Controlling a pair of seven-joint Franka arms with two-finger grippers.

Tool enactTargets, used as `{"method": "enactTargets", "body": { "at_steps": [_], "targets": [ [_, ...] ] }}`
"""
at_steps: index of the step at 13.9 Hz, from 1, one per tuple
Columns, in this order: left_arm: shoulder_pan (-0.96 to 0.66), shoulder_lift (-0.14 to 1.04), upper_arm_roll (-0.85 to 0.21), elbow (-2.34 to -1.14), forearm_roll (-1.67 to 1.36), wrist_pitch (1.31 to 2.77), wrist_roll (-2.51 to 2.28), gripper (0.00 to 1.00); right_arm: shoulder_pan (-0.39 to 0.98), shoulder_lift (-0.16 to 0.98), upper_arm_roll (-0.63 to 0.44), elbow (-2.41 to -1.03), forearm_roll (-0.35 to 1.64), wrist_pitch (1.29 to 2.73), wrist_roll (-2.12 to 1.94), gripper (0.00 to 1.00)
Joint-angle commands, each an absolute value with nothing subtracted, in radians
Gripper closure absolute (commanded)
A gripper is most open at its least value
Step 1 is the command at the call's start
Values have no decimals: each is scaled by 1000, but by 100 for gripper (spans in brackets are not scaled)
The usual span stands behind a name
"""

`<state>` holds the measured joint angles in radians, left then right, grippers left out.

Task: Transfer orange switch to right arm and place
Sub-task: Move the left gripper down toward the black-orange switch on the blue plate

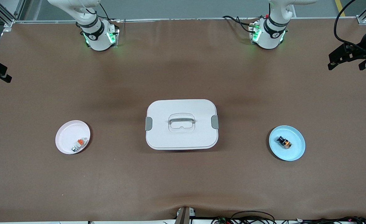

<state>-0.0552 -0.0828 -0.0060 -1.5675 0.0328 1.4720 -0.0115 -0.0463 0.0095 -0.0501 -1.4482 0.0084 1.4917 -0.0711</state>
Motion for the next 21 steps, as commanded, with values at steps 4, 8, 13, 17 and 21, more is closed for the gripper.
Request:
{"method": "enactTargets", "body": {
  "at_steps": [4, 8, 13, 17, 21],
  "targets": [
    [-57, -78, -3, -1537, 49, 1448, -14, 0, -51, 11, -46, -1431, 21, 1485, -58, 0],
    [-46, -52, 0, -1528, 46, 1448, 9, 0, -51, 11, -46, -1431, 21, 1486, -58, 0],
    [-43, 31, -3, -1571, 43, 1524, 113, 0, -51, 11, -46, -1431, 25, 1489, -26, 0],
    [-48, 43, -11, -1725, 57, 1745, 291, 0, -51, 11, -46, -1431, 38, 1490, -25, 0],
    [-46, 100, -11, -1830, 57, 1914, 464, 0, -51, 11, -46, -1431, 38, 1489, -35, 0]
  ]
}}
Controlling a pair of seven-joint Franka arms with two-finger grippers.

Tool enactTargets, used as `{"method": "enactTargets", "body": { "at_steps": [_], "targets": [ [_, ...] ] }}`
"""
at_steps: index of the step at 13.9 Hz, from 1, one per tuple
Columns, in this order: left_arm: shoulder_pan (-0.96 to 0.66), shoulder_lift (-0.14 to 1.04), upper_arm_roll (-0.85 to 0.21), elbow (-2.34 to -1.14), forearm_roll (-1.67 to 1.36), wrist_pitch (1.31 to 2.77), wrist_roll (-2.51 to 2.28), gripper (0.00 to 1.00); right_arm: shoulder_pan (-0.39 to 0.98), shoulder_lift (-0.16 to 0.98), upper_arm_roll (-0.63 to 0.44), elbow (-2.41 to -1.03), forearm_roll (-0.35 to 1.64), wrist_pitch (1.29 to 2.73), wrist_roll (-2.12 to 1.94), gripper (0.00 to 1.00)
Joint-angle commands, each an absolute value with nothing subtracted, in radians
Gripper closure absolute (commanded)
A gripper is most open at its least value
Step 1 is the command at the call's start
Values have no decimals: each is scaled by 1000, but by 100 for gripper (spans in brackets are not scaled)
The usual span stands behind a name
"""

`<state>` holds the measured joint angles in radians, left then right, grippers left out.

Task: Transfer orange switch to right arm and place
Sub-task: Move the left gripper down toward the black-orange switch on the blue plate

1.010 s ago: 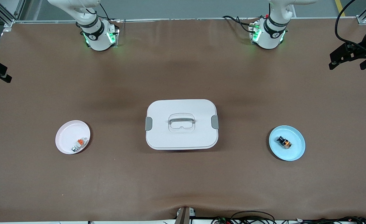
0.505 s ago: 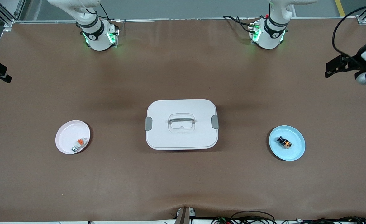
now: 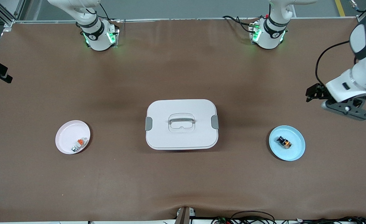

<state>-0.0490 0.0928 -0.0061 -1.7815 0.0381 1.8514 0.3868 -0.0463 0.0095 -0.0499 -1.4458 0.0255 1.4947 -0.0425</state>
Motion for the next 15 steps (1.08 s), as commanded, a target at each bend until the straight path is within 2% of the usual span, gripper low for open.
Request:
{"method": "enactTargets", "body": {
  "at_steps": [1, 7, 11, 15],
  "targets": [
    [-41, 121, -11, -1838, 60, 1937, 507, 0, -51, 11, -46, -1431, 38, 1488, -35, 0],
    [-17, 270, -9, -1832, 58, 2065, 834, 0, -52, 11, -48, -1431, 41, 1482, -21, 0],
    [-20, 324, -9, -1816, 77, 2129, 929, 0, -51, 11, -48, -1431, 41, 1479, 9, 0],
    [-21, 406, -11, -1760, 97, 2140, 1041, 0, -52, 11, -48, -1431, 41, 1476, 34, 0]
  ]
}}
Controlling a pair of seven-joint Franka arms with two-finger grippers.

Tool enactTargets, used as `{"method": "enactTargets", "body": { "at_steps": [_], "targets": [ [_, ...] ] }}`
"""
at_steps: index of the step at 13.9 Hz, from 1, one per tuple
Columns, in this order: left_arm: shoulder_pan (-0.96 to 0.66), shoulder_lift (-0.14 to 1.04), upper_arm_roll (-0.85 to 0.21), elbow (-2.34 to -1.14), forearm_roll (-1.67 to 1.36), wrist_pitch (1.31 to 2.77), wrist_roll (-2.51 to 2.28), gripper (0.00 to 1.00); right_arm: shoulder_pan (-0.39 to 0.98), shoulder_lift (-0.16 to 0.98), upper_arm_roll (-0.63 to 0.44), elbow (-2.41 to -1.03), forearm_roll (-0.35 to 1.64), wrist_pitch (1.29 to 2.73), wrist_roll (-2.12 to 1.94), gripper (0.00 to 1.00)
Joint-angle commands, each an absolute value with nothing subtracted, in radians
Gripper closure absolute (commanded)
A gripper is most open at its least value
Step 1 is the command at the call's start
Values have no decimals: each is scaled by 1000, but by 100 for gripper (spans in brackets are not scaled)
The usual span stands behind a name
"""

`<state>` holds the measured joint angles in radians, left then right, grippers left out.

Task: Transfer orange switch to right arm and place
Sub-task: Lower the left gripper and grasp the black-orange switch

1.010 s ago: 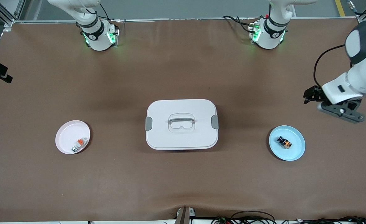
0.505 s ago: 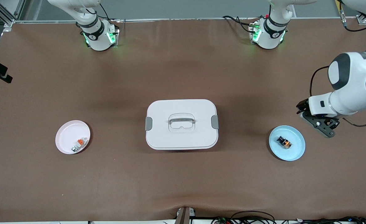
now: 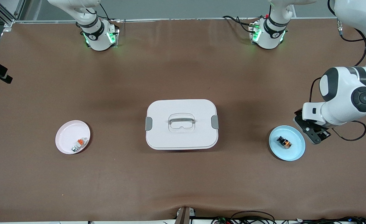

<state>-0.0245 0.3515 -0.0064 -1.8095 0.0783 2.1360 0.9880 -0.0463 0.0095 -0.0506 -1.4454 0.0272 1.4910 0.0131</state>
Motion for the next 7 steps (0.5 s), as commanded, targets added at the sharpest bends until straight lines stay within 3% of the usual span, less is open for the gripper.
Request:
{"method": "enactTargets", "body": {
  "at_steps": [1, 7],
  "targets": [
    [-26, 422, -11, -1749, 97, 2143, 1061, 0, -52, 11, -48, -1431, 40, 1476, 34, 0],
    [12, 479, -8, -1746, -41, 2171, 1011, 0, -49, 11, -46, -1434, 40, 1474, 32, 0]
  ]
}}
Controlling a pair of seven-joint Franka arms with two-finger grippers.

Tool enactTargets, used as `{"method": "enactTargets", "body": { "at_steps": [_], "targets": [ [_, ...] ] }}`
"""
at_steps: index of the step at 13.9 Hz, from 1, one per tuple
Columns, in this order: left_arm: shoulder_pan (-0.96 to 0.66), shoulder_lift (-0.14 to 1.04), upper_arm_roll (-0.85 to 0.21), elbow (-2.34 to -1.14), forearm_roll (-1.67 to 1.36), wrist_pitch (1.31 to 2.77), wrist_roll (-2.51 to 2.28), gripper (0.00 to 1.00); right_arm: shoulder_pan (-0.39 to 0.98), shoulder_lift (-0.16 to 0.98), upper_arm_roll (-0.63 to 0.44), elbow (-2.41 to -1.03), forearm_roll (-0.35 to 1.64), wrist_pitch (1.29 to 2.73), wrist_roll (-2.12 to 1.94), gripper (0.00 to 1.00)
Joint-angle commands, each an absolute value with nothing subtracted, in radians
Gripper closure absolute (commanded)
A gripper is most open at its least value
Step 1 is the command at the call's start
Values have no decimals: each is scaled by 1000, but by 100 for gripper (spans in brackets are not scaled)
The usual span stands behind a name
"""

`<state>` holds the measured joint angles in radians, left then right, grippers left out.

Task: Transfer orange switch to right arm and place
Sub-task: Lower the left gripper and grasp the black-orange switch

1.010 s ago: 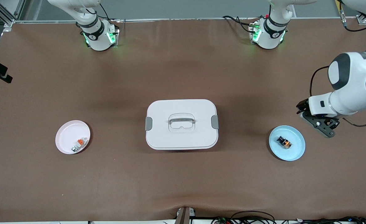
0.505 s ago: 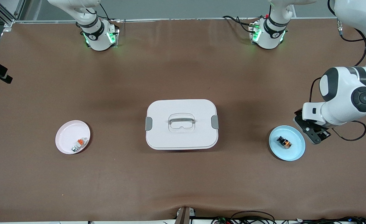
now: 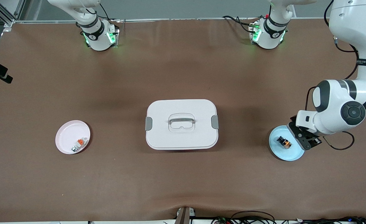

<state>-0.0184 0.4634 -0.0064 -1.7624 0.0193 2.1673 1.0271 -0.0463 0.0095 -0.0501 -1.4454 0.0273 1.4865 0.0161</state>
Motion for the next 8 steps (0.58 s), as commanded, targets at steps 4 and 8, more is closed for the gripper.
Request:
{"method": "enactTargets", "body": {
  "at_steps": [4, 8],
  "targets": [
    [28, 520, -5, -1744, -109, 2207, 881, 0, -37, 11, -44, -1433, 37, 1476, 32, 0],
    [21, 563, -3, -1744, -106, 2285, 799, 0, -38, 11, -46, -1433, 37, 1474, 31, 0]
  ]
}}
